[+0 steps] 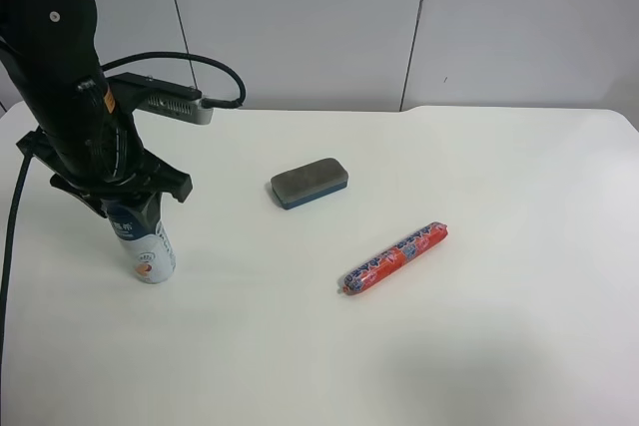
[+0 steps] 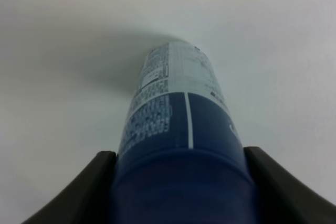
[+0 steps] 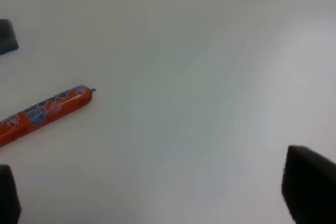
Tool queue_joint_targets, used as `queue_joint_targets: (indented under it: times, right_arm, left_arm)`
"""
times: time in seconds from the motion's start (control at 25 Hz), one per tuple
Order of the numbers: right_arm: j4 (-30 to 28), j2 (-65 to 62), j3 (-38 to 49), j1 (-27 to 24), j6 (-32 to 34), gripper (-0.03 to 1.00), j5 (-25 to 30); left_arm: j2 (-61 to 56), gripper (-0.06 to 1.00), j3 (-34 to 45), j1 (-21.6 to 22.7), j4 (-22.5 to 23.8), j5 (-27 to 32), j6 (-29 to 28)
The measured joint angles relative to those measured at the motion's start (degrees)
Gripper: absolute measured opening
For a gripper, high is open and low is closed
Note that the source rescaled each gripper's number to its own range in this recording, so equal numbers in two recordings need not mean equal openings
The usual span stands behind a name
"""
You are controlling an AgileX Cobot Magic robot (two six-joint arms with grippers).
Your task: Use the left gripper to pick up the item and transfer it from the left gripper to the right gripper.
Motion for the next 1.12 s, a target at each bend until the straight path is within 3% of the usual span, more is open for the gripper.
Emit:
queue_joint_targets:
  times: [0.6, 1.12]
  right_arm:
    - [0.0, 0.0, 0.0, 0.0, 0.0, 1.00, 0.0]
    - [0.0, 0.0, 0.0, 0.0, 0.0, 1.00, 0.0]
  left_arm:
    - [0.0, 0.00, -0.3, 0.0, 0.1, 0.3, 0.0]
    - [-2.5, 0.00, -7.6, 0.0, -6.9, 9.2, 3.8]
